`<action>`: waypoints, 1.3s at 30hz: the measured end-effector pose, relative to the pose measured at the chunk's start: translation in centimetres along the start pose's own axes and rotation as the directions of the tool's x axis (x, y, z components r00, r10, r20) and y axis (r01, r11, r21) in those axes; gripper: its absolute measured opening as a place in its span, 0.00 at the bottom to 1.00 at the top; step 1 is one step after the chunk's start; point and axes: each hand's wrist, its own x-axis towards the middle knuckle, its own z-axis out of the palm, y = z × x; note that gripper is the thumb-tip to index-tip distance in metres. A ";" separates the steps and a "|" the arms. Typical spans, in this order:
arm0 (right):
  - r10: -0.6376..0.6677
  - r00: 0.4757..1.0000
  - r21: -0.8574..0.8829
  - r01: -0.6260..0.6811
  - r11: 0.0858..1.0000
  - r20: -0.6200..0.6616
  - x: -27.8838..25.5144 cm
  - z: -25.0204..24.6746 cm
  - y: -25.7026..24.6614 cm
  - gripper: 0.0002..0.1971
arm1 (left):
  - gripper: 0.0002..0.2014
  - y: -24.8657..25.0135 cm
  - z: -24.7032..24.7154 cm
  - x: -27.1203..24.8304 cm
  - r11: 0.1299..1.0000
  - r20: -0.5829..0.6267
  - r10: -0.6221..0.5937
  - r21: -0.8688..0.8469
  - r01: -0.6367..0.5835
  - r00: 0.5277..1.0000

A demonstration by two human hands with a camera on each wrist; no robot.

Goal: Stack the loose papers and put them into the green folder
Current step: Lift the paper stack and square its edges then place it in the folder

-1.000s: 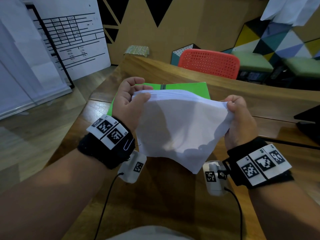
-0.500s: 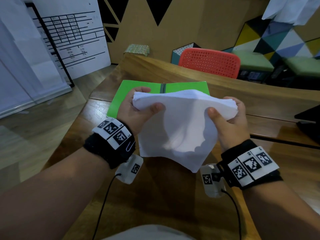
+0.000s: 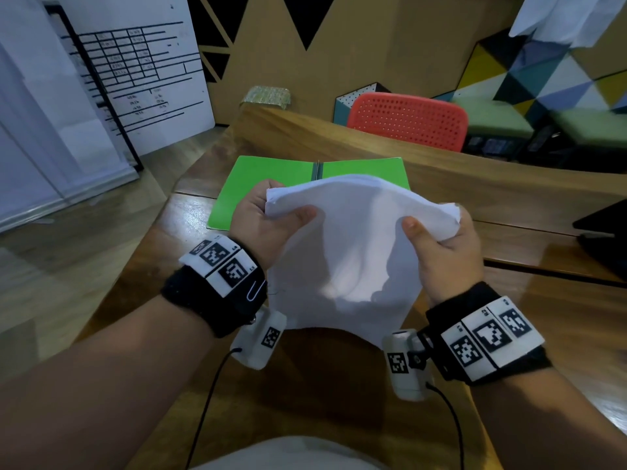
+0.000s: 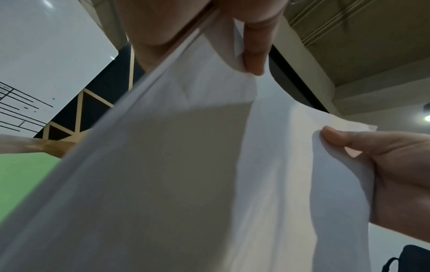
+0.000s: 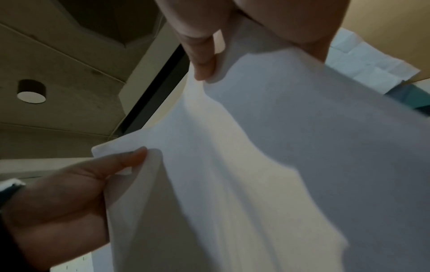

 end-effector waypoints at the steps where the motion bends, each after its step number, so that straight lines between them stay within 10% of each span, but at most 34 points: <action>1: 0.020 1.000 0.022 -0.020 1.000 0.002 0.0 0.0 -0.2 0.12 | 0.16 0.1 -0.1 0.1 1.000 0.000 0.005 0.003 -0.005 1.000; 4: 0.094 0.993 0.161 -0.104 0.982 0.067 0.5 -0.3 -0.8 0.11 | 0.19 0.3 -0.5 0.4 0.999 -0.017 0.015 -0.043 -0.016 1.000; 7: 0.148 0.983 0.217 -0.169 0.961 0.111 0.9 -0.4 -1.5 0.31 | 0.12 0.7 -0.5 0.8 0.993 -0.043 -0.015 -0.120 0.010 0.999; 16: 0.020 0.998 0.117 -0.013 0.993 -0.059 0.7 0.0 -2.4 0.03 | 0.06 1.1 -0.1 0.8 0.989 -0.076 -0.006 -0.149 -0.005 0.997; 22: -0.054 0.995 0.026 0.057 0.998 -0.080 -0.1 0.1 -2.1 0.18 | 0.33 -0.3 -0.8 0.2 0.995 -0.005 0.051 -0.091 -0.051 0.999; 28: -0.058 0.998 0.037 0.056 0.998 0.029 -0.6 -0.4 -1.0 0.21 | 0.05 -0.4 0.0 -0.6 0.991 -0.057 -0.089 -0.103 0.082 0.994; 39: -0.045 0.997 -0.067 0.042 0.997 -0.055 -1.1 0.4 -0.9 0.18 | 0.09 0.1 0.7 -2.2 0.999 -0.131 0.026 -0.043 -0.032 0.991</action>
